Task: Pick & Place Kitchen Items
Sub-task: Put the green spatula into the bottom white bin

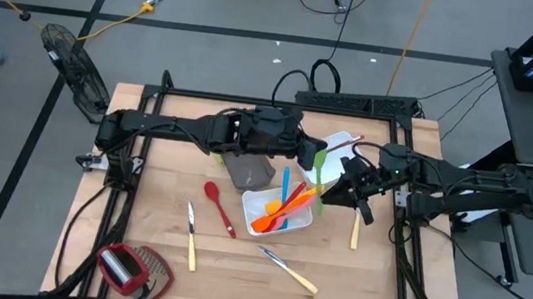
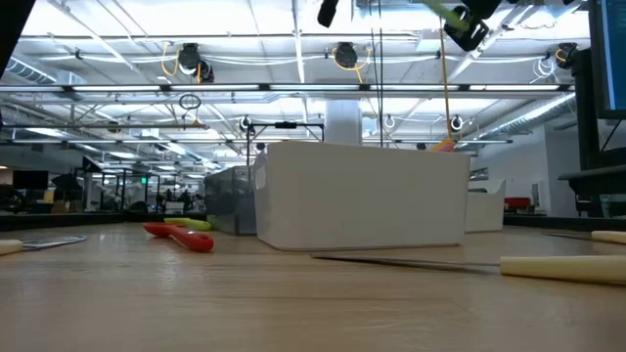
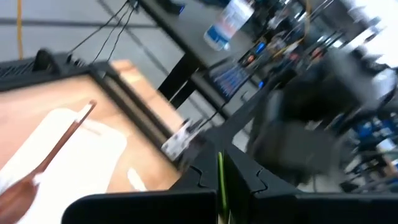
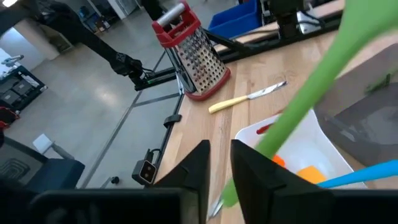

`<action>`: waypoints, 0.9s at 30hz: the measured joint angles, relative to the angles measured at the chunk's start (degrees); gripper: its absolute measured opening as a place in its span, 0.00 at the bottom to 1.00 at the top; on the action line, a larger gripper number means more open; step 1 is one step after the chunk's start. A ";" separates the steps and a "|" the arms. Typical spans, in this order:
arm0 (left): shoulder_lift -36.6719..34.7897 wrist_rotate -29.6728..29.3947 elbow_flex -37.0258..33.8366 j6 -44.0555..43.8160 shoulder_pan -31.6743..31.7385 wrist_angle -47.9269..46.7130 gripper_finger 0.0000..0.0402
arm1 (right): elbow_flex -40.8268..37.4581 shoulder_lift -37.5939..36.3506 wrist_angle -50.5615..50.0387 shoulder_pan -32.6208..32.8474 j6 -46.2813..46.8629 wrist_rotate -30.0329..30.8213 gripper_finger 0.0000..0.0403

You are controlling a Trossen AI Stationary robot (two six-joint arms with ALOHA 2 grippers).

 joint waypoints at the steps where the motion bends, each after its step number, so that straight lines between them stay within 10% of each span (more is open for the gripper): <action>1: 0.00 0.00 -0.02 -0.47 -0.09 -0.94 0.00 | 0.00 -0.41 0.01 0.00 -0.13 -0.02 0.16; 11: 0.00 0.16 -0.02 -2.29 -1.09 -2.07 0.00 | 0.03 -2.30 -6.53 -0.04 -4.67 7.58 0.43; 27: 0.00 1.21 -0.02 -1.35 -1.42 -1.42 0.00 | 0.04 2.86 -5.49 0.00 -3.20 1.32 0.68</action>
